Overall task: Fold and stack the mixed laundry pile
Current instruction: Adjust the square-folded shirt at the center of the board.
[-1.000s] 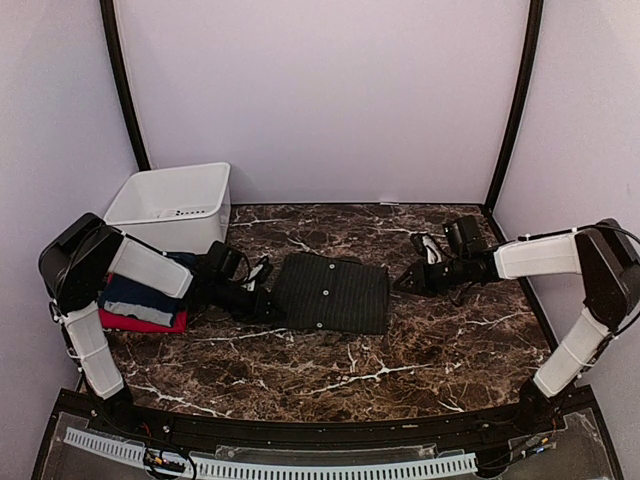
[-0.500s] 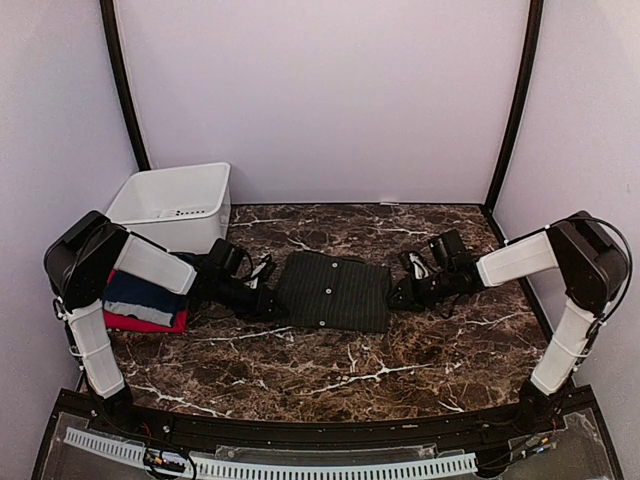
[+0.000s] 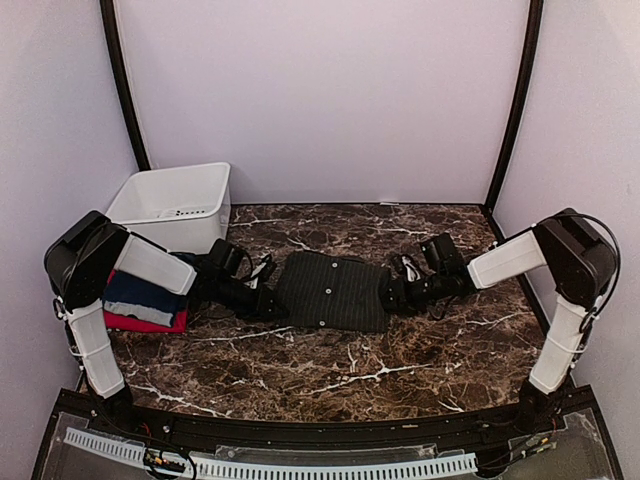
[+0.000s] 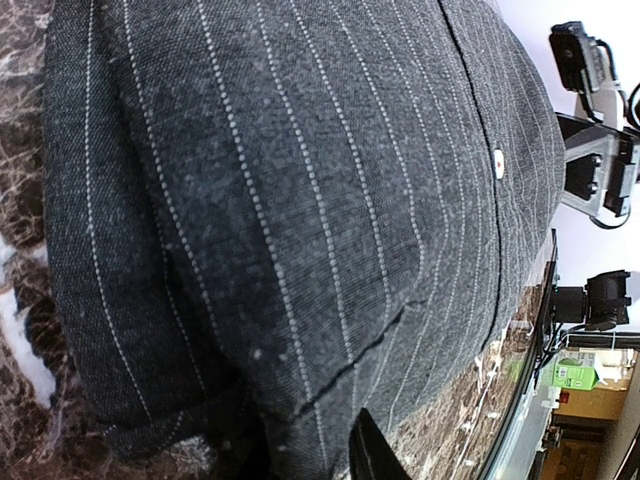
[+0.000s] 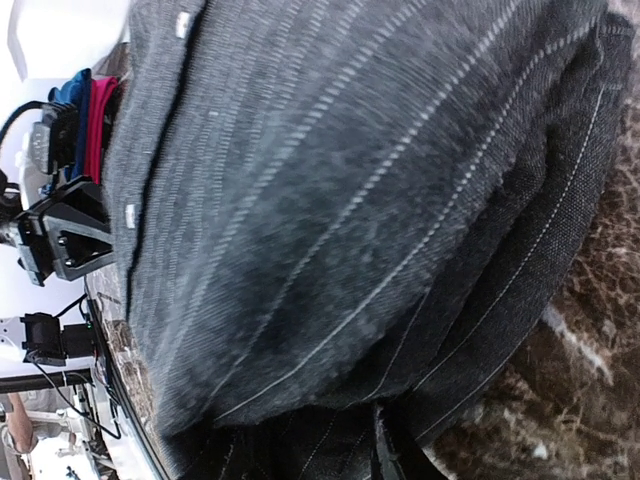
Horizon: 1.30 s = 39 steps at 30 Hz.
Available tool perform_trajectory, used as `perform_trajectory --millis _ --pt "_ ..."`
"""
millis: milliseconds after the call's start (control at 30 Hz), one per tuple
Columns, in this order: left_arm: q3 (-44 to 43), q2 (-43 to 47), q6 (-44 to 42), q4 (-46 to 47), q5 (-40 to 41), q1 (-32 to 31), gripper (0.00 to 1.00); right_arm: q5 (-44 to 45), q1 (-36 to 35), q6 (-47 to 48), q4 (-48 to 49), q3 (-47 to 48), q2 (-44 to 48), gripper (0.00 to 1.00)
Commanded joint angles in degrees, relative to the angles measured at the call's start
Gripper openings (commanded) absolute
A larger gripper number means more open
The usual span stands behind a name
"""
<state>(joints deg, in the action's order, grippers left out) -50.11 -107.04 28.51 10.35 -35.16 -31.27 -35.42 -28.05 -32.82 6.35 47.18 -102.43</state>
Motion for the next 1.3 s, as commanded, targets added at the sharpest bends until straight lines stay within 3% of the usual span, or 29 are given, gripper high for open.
perform_trajectory --millis 0,133,233,267,400,433,700,900,1100,1267 --pt "3.81 -1.95 -0.01 -4.0 3.22 0.15 0.21 0.38 -0.51 -0.25 0.97 1.91 -4.98 0.35" --pt "5.34 0.45 0.67 -1.34 2.31 0.09 0.24 0.7 -0.5 -0.72 1.13 1.34 -5.87 0.36" --pt "5.84 2.04 0.78 -0.07 1.34 -0.2 0.32 -0.72 -0.64 -0.87 1.37 2.32 -6.8 0.36" --pt "5.77 2.95 0.61 -0.02 1.24 -0.38 0.35 -0.89 -0.64 -0.52 1.08 2.81 -7.26 0.32" --pt "5.16 7.06 0.56 -2.35 3.35 -0.19 0.41 -0.54 -0.31 0.86 -0.51 3.4 -6.88 0.02" --pt "4.87 8.22 0.57 -3.1 4.79 0.07 0.41 -0.41 -0.25 1.09 -0.91 3.38 -6.42 0.0" --pt "1.61 8.76 1.59 -5.79 8.63 3.22 0.4 -0.07 -0.16 2.05 -1.0 2.63 -3.64 0.0" --pt "-0.62 5.97 0.88 -3.74 6.3 3.28 0.39 0.0 -0.16 2.01 -1.41 2.83 -3.56 0.0" --pt "-2.43 5.17 -0.04 -3.63 5.12 3.25 0.32 0.07 -0.16 2.22 -1.89 2.96 -3.48 0.0" --pt "-2.48 7.57 -0.06 -5.71 9.51 3.3 0.31 0.44 -0.16 2.43 -2.56 3.01 -3.38 0.0"
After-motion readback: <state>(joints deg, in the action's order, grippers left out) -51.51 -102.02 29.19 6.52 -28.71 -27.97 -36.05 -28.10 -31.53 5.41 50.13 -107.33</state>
